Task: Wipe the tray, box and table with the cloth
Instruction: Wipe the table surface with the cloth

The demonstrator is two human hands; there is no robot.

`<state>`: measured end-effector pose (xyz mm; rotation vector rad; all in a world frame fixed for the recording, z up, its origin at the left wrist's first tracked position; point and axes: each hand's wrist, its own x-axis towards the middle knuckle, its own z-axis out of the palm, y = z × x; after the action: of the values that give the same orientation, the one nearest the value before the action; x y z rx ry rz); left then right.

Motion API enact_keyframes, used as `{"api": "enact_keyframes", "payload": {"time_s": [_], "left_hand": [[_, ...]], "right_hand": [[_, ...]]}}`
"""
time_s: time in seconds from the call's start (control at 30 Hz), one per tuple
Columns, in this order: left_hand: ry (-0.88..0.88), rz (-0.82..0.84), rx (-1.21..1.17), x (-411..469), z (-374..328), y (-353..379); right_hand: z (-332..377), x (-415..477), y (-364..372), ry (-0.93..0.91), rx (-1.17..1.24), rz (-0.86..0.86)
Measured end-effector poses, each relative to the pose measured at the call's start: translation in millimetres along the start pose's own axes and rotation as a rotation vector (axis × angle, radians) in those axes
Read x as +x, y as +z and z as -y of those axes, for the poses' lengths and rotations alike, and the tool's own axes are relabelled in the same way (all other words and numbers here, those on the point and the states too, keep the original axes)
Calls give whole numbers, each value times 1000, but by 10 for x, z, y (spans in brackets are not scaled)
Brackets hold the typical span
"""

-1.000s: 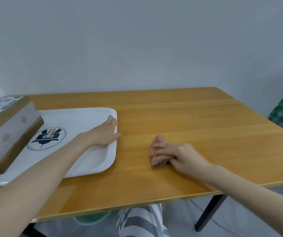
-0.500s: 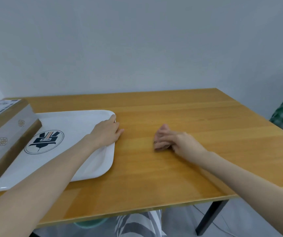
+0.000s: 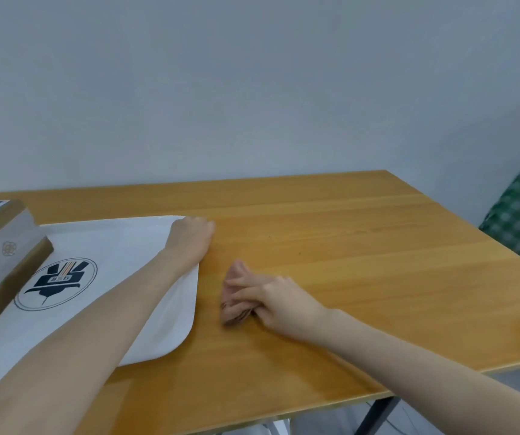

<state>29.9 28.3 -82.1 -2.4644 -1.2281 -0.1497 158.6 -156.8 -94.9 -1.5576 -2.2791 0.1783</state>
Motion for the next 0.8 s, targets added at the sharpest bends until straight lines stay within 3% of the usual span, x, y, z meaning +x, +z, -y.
{"api": "enact_keyframes", "payload": {"time_s": [0.1,0.23,0.47,0.8], "left_hand": [[28,-21,73,32,22,43],[91,-164,-90,26,146,222],[15,-92,-318,61,190,402],[-90,27,-467,13,174,358]], "right_hand": [[-83,18,61,-116,26,32],[-306,147,45,-86,37,9],[-840,432,-192,267,-82,-53],[-1151,869,-302,452,-85,1]]}}
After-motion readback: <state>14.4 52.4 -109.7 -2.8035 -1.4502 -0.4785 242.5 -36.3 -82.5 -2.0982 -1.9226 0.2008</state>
